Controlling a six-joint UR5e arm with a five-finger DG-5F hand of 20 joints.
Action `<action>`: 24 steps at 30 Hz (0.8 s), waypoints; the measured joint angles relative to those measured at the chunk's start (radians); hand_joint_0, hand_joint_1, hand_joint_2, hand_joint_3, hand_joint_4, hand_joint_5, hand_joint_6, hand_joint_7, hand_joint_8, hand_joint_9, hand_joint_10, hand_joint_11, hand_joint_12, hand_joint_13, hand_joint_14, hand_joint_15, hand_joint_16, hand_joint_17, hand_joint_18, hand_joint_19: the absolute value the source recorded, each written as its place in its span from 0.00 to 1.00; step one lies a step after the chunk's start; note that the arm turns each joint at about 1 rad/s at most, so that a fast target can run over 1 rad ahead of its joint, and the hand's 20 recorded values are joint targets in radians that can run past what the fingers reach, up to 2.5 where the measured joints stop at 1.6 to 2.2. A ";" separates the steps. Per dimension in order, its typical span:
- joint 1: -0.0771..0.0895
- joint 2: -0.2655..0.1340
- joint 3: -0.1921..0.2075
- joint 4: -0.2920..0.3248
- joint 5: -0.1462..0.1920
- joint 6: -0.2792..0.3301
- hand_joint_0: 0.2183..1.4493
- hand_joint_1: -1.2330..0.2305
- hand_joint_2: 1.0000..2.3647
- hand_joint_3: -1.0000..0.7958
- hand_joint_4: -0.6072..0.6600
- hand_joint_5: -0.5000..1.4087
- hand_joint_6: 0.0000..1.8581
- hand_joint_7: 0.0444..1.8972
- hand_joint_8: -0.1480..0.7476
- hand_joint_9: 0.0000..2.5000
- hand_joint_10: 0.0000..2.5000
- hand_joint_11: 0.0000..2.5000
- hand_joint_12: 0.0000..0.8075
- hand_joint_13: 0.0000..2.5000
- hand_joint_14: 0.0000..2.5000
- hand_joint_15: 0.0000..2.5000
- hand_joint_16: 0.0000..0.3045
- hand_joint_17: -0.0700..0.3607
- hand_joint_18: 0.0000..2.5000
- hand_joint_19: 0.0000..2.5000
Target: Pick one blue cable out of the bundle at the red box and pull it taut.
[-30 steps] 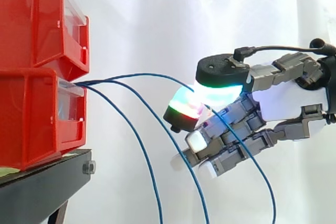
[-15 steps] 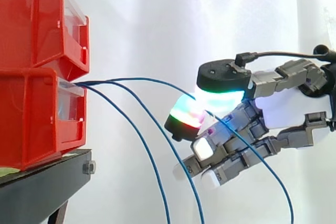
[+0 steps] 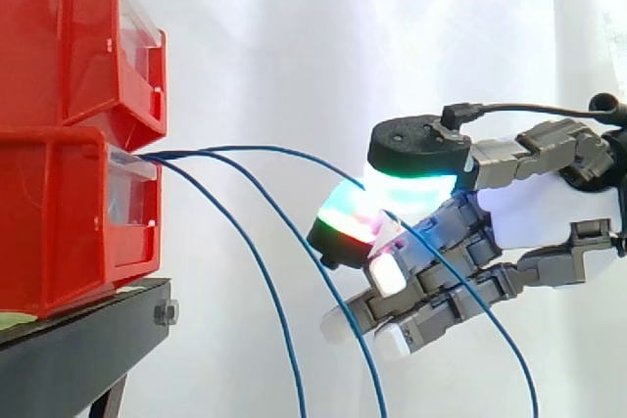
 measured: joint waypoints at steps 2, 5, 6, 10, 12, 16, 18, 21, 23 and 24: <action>0.001 0.000 0.000 0.000 0.001 0.000 0.30 0.42 0.01 0.36 0.58 0.23 0.43 0.59 0.45 0.41 0.00 0.20 0.40 0.20 0.00 0.07 0.15 0.40 0.22 0.13; 0.002 0.000 0.000 0.000 0.003 0.000 0.30 0.43 0.01 0.35 0.59 0.24 0.42 0.59 0.44 0.41 0.00 0.19 0.40 0.20 0.00 0.07 0.15 0.40 0.22 0.13; 0.003 0.000 0.000 0.000 0.004 0.000 0.30 0.44 0.01 0.34 0.58 0.24 0.42 0.59 0.44 0.41 0.00 0.19 0.40 0.20 0.00 0.07 0.15 0.40 0.22 0.13; 0.005 0.000 0.000 0.001 0.008 0.000 0.30 0.45 0.01 0.33 0.58 0.24 0.41 0.60 0.44 0.41 0.00 0.19 0.40 0.20 0.00 0.07 0.15 0.40 0.22 0.13; 0.006 0.000 0.000 0.002 0.010 0.000 0.30 0.45 0.01 0.32 0.59 0.24 0.41 0.61 0.44 0.41 0.00 0.19 0.40 0.20 0.00 0.07 0.15 0.40 0.22 0.13; 0.007 0.000 0.000 0.002 0.012 0.000 0.29 0.45 0.00 0.31 0.59 0.24 0.41 0.61 0.44 0.41 0.00 0.19 0.40 0.20 0.00 0.07 0.15 0.40 0.22 0.13; 0.007 0.000 0.000 0.002 0.013 0.000 0.28 0.45 0.00 0.29 0.59 0.24 0.41 0.60 0.44 0.41 0.00 0.19 0.40 0.20 0.00 0.07 0.15 0.41 0.22 0.13; 0.007 0.000 0.000 0.002 0.013 0.000 0.28 0.45 0.00 0.29 0.59 0.24 0.40 0.61 0.44 0.41 0.00 0.19 0.41 0.20 0.00 0.07 0.15 0.41 0.22 0.12; 0.007 0.000 0.000 0.002 0.013 0.000 0.27 0.45 0.00 0.28 0.59 0.24 0.40 0.61 0.45 0.41 0.00 0.19 0.41 0.20 0.00 0.07 0.15 0.41 0.22 0.12; 0.007 0.000 0.000 0.002 0.013 0.000 0.27 0.45 0.00 0.28 0.60 0.25 0.40 0.62 0.45 0.41 0.00 0.19 0.41 0.20 0.00 0.07 0.16 0.41 0.22 0.13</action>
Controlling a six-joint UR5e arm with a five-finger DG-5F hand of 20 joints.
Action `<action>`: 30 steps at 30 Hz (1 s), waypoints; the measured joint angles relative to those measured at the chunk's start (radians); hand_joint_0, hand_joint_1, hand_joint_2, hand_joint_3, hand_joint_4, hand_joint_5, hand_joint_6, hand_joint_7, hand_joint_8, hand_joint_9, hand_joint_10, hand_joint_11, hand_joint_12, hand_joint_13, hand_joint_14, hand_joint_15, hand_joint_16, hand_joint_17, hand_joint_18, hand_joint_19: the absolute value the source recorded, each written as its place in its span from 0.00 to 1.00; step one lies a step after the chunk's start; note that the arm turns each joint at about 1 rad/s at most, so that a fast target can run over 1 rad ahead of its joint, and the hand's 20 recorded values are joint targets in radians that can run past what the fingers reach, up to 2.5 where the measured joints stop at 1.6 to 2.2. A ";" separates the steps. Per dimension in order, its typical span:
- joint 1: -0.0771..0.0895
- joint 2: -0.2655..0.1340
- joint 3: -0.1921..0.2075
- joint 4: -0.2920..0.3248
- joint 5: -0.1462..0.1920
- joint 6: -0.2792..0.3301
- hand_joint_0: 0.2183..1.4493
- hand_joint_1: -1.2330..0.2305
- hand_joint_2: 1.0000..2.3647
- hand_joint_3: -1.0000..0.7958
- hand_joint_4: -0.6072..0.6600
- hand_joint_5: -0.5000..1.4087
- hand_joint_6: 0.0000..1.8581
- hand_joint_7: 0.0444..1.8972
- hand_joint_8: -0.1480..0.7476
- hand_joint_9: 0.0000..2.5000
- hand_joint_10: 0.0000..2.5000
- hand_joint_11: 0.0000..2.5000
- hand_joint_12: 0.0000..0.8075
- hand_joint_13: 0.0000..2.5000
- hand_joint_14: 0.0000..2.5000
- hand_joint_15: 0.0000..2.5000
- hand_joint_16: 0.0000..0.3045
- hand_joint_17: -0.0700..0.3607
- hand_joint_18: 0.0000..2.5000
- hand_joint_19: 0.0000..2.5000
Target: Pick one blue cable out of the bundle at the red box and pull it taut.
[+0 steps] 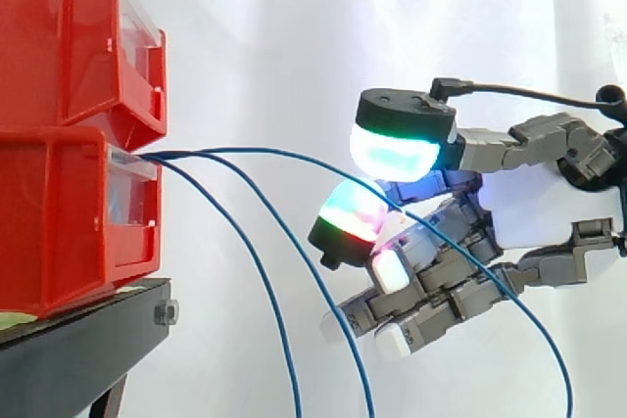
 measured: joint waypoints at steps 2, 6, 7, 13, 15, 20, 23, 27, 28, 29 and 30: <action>0.000 0.000 0.000 0.000 0.000 0.000 0.24 0.44 0.00 0.28 0.60 0.24 0.40 0.62 0.46 0.41 0.00 0.19 0.42 0.20 0.00 0.07 0.16 0.42 0.23 0.12; 0.000 0.000 0.000 0.000 0.000 0.000 0.19 0.40 0.00 0.28 0.61 0.24 0.42 0.57 0.51 0.40 0.00 0.19 0.46 0.20 0.00 0.07 0.18 0.45 0.24 0.11; 0.000 -0.001 0.000 0.000 0.000 0.000 0.19 0.40 0.00 0.28 0.61 0.23 0.42 0.57 0.51 0.40 0.00 0.20 0.46 0.20 0.00 0.07 0.18 0.45 0.24 0.11; 0.001 0.000 0.000 -0.001 0.000 0.000 0.20 0.30 0.00 0.28 0.61 0.22 0.44 0.54 0.52 0.39 0.00 0.21 0.45 0.20 0.00 0.07 0.18 0.45 0.24 0.11; 0.001 0.000 0.000 -0.001 0.000 0.000 0.23 0.26 0.00 0.28 0.60 0.22 0.45 0.54 0.51 0.39 0.00 0.21 0.44 0.20 0.00 0.07 0.17 0.43 0.23 0.11; 0.001 0.000 0.000 -0.002 0.000 0.000 0.29 0.25 0.00 0.28 0.59 0.22 0.45 0.56 0.49 0.38 0.00 0.22 0.41 0.20 0.00 0.07 0.16 0.41 0.23 0.12; 0.001 0.000 0.000 -0.003 0.000 0.000 0.32 0.24 0.00 0.28 0.59 0.22 0.45 0.56 0.49 0.38 0.00 0.22 0.41 0.20 0.00 0.07 0.15 0.41 0.23 0.12; 0.002 0.000 0.000 -0.003 0.000 0.000 0.35 0.22 0.00 0.32 0.58 0.21 0.46 0.57 0.50 0.38 0.00 0.23 0.41 0.20 0.00 0.07 0.15 0.41 0.23 0.11; 0.002 0.000 0.000 -0.003 0.000 0.000 0.35 0.22 0.00 0.32 0.58 0.21 0.46 0.57 0.50 0.38 0.01 0.23 0.41 0.20 0.00 0.07 0.15 0.41 0.23 0.11; 0.002 0.000 0.000 -0.003 0.000 0.000 0.36 0.22 0.01 0.33 0.57 0.21 0.47 0.57 0.50 0.38 0.01 0.24 0.41 0.20 0.00 0.07 0.15 0.41 0.23 0.11; 0.002 0.000 0.000 -0.003 0.000 0.000 0.36 0.21 0.01 0.34 0.56 0.21 0.47 0.57 0.50 0.38 0.01 0.24 0.41 0.21 0.00 0.07 0.15 0.41 0.24 0.11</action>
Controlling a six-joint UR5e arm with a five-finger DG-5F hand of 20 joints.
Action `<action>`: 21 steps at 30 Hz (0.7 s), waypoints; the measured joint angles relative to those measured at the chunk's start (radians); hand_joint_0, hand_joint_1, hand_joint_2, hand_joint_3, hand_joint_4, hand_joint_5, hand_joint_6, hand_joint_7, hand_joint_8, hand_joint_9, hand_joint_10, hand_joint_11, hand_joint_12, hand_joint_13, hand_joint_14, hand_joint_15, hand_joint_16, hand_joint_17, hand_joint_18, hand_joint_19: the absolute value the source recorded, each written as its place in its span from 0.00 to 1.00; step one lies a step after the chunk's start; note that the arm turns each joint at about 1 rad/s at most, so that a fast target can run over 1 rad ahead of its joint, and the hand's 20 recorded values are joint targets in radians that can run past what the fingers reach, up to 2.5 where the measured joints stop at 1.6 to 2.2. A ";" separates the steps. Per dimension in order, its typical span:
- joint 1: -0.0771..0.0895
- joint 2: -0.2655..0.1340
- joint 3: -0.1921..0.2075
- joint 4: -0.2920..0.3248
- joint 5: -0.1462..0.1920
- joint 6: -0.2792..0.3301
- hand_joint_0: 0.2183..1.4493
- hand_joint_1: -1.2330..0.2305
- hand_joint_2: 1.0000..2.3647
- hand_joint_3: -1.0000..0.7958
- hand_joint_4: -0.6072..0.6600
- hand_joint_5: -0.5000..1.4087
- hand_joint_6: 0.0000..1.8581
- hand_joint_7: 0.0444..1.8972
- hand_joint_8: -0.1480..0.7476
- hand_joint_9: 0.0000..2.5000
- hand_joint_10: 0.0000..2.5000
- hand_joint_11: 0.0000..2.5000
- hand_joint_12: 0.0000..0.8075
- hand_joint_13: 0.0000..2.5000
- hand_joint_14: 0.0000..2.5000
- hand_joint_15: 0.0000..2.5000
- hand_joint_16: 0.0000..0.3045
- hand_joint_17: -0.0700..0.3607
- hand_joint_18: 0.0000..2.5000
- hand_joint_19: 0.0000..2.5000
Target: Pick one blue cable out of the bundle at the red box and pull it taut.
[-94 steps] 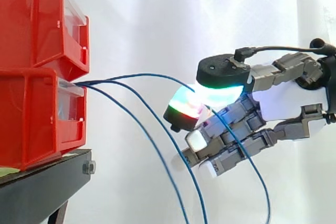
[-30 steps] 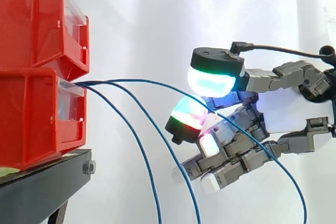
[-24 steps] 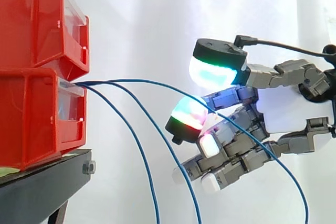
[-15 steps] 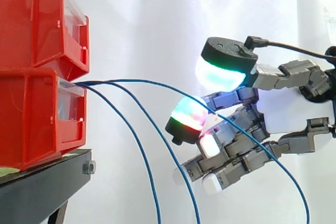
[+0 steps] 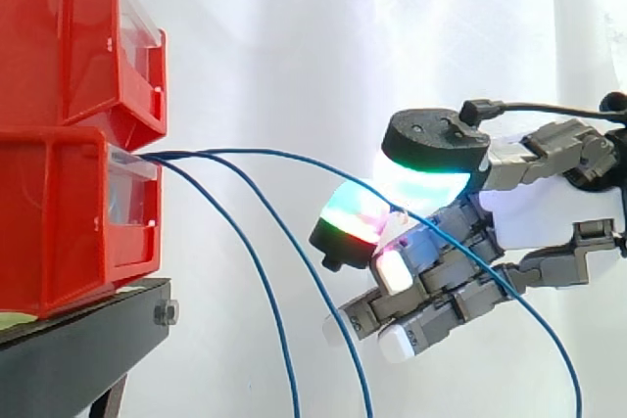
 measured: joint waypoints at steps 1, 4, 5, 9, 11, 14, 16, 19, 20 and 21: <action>0.000 0.000 0.000 0.000 0.000 0.000 0.37 0.21 0.01 0.34 0.56 0.21 0.47 0.57 0.50 0.38 0.00 0.25 0.41 0.21 0.00 0.07 0.15 0.41 0.24 0.11; 0.000 0.000 0.000 0.000 0.000 0.000 0.37 0.21 0.01 0.36 0.55 0.21 0.47 0.57 0.50 0.38 0.00 0.25 0.41 0.21 0.00 0.08 0.15 0.41 0.24 0.11; 0.000 0.000 0.000 0.000 0.000 0.000 0.37 0.21 0.01 0.36 0.55 0.20 0.48 0.56 0.50 0.38 0.00 0.25 0.41 0.21 0.00 0.08 0.15 0.41 0.24 0.11; 0.000 0.000 0.000 0.000 0.000 0.000 0.37 0.22 0.01 0.36 0.57 0.21 0.48 0.55 0.50 0.39 0.01 0.26 0.40 0.21 0.00 0.08 0.15 0.41 0.24 0.12; 0.000 0.000 0.000 0.000 0.000 0.000 0.36 0.24 0.01 0.36 0.58 0.21 0.48 0.55 0.50 0.39 0.01 0.26 0.41 0.22 0.00 0.08 0.15 0.41 0.24 0.12; 0.000 0.000 0.000 0.001 0.000 0.000 0.34 0.26 0.01 0.36 0.59 0.21 0.48 0.55 0.50 0.40 0.01 0.26 0.41 0.22 0.00 0.08 0.15 0.41 0.24 0.12; 0.000 0.000 0.000 0.001 0.000 0.000 0.34 0.27 0.01 0.35 0.58 0.21 0.48 0.55 0.50 0.40 0.01 0.26 0.41 0.22 0.00 0.08 0.15 0.41 0.24 0.12; 0.000 0.000 0.000 0.001 0.000 0.000 0.31 0.31 0.01 0.35 0.58 0.21 0.48 0.54 0.50 0.40 0.01 0.26 0.41 0.22 0.00 0.08 0.16 0.41 0.24 0.12; 0.000 0.000 0.000 0.001 0.000 0.000 0.31 0.32 0.01 0.36 0.57 0.21 0.48 0.54 0.50 0.40 0.00 0.25 0.41 0.22 0.00 0.09 0.16 0.41 0.24 0.13; 0.000 0.000 0.000 0.000 0.000 0.000 0.31 0.32 0.01 0.35 0.57 0.21 0.48 0.54 0.50 0.40 0.01 0.25 0.41 0.22 0.00 0.09 0.16 0.41 0.24 0.12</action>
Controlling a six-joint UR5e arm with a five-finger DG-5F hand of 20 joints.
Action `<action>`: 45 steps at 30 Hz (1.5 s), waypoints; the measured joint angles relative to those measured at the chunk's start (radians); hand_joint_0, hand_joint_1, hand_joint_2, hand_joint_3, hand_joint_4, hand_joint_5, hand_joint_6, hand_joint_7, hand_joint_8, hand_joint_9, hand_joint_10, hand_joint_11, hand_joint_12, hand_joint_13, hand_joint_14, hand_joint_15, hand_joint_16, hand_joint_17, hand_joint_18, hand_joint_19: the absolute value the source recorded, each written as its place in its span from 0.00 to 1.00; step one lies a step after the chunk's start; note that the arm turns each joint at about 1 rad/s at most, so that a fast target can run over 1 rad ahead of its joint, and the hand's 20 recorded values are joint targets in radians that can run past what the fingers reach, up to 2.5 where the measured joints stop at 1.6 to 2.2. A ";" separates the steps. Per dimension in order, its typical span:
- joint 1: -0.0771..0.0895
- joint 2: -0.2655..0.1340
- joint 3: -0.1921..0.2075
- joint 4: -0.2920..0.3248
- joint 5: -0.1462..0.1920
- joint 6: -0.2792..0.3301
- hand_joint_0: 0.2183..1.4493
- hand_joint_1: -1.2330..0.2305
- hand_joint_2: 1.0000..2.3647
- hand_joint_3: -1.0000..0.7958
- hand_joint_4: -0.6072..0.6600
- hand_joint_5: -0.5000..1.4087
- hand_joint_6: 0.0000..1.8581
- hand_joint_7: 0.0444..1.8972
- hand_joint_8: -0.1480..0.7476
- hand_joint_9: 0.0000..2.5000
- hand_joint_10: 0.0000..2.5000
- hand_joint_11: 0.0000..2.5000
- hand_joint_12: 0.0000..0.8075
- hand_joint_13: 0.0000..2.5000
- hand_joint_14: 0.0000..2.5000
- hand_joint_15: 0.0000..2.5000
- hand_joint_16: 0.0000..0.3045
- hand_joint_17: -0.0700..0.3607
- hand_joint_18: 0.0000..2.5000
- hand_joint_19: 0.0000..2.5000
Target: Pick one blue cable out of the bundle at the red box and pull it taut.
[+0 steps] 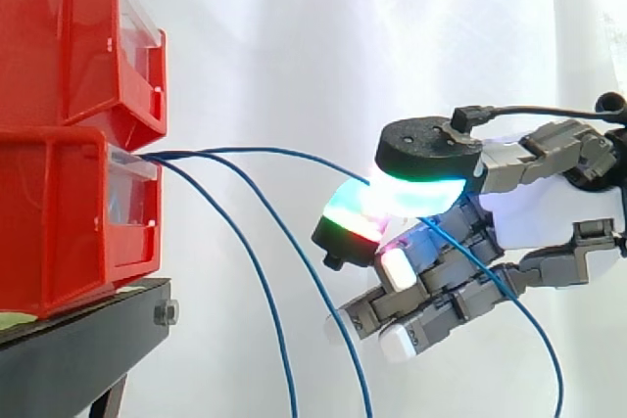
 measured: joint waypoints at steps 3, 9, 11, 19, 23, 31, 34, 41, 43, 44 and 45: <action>0.000 0.000 0.000 0.000 0.000 0.000 0.30 0.34 0.01 0.35 0.57 0.21 0.48 0.53 0.49 0.40 0.01 0.25 0.41 0.21 0.00 0.09 0.16 0.41 0.24 0.13; 0.000 0.000 0.000 0.000 0.000 0.000 0.30 0.39 0.01 0.35 0.57 0.21 0.47 0.53 0.48 0.40 0.00 0.24 0.41 0.21 0.00 0.09 0.16 0.41 0.23 0.13; 0.000 0.000 0.000 0.000 0.000 0.000 0.30 0.40 0.01 0.35 0.58 0.22 0.47 0.54 0.47 0.40 0.00 0.24 0.41 0.21 0.00 0.09 0.16 0.41 0.23 0.13; 0.000 0.000 0.000 0.000 0.000 0.000 0.30 0.45 0.01 0.35 0.57 0.22 0.46 0.54 0.46 0.40 0.00 0.22 0.40 0.21 0.00 0.08 0.15 0.41 0.23 0.13; 0.000 0.000 0.000 0.000 0.000 0.000 0.30 0.45 0.01 0.35 0.57 0.22 0.46 0.54 0.47 0.40 0.00 0.22 0.41 0.21 0.00 0.08 0.15 0.41 0.23 0.13; 0.000 0.000 0.000 0.001 0.000 0.000 0.27 0.40 0.01 0.35 0.57 0.21 0.46 0.54 0.49 0.38 0.01 0.22 0.42 0.19 0.00 0.08 0.16 0.42 0.22 0.13; 0.000 0.000 0.000 0.001 0.000 0.000 0.25 0.37 0.01 0.34 0.57 0.21 0.46 0.53 0.51 0.38 0.00 0.23 0.43 0.19 0.00 0.08 0.16 0.42 0.22 0.13; 0.000 0.000 0.000 0.001 0.000 0.000 0.21 0.29 0.00 0.28 0.58 0.20 0.46 0.52 0.53 0.35 0.00 0.23 0.45 0.18 0.00 0.08 0.18 0.45 0.21 0.12; 0.000 0.000 0.000 0.001 0.000 0.000 0.19 0.27 0.00 0.28 0.58 0.20 0.46 0.52 0.54 0.35 0.00 0.23 0.46 0.17 0.00 0.07 0.18 0.45 0.21 0.12; 0.000 0.000 0.000 0.001 0.000 0.000 0.19 0.26 0.00 0.28 0.58 0.20 0.46 0.51 0.54 0.35 0.00 0.23 0.46 0.17 0.00 0.07 0.19 0.46 0.21 0.11; 0.000 0.000 0.000 0.001 0.000 0.000 0.19 0.27 0.00 0.28 0.59 0.20 0.46 0.51 0.54 0.35 0.00 0.23 0.46 0.17 0.00 0.07 0.19 0.46 0.21 0.11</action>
